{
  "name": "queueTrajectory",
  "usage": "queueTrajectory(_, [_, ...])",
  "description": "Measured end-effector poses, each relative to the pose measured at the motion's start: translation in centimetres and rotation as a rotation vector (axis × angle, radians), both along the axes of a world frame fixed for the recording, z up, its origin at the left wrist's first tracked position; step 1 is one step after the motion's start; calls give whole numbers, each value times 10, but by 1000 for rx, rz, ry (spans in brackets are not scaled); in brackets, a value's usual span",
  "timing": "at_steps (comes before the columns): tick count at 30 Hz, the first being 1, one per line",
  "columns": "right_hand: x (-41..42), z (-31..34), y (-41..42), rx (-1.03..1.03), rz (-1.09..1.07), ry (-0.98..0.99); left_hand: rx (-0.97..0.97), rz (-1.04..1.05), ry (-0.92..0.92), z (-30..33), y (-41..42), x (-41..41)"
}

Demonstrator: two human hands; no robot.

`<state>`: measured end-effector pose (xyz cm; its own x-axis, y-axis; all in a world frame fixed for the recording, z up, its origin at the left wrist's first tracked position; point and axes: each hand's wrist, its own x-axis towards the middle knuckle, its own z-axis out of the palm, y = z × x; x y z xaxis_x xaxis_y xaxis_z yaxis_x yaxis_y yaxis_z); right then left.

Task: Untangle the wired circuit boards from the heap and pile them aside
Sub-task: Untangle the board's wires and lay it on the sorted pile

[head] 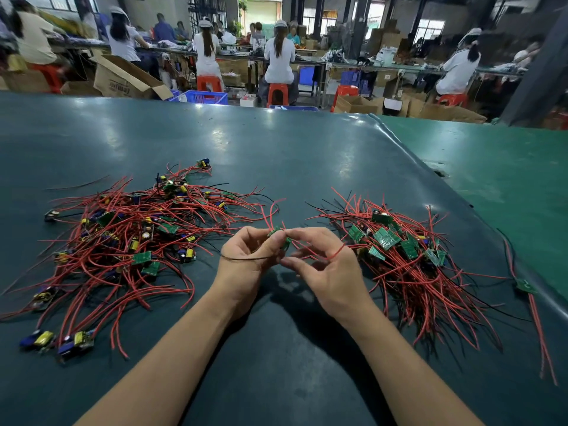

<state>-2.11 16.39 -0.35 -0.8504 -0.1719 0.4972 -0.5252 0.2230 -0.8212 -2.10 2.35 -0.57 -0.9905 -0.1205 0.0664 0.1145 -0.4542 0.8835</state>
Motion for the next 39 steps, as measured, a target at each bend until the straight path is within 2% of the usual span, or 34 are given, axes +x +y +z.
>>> queueTrajectory(2, [0,1,1,-63,-45,-12,41,-56,-15,1,-1,0])
queueTrajectory(5, [5,4,-1,-239,-6,-231,135,-121,-80,3,-3,0])
queueTrajectory(8, [6,6,-4,-298,24,-310,153,-175,-124,5,-4,0])
queueTrajectory(10, [5,11,-5,-487,38,-400,192,-193,-99,5,-3,1])
queueTrajectory(13, [1,16,-1,-813,39,-642,250,-185,-49,6,-2,0])
queueTrajectory(20, [-1,19,1,-966,212,-833,235,-260,31,4,-1,2])
queueTrajectory(25, [0,18,2,-940,209,-935,182,-261,60,3,-1,2])
queueTrajectory(28, [-1,19,3,-864,88,-862,95,-233,74,1,0,2])
queueTrajectory(33, [-2,14,4,-612,-57,-661,-47,-185,103,-3,0,1])
queueTrajectory(36, [0,14,4,-545,-54,-577,-128,-183,116,-5,0,2])
queueTrajectory(39, [-2,16,5,-562,-30,-598,-176,-167,104,-7,0,1])
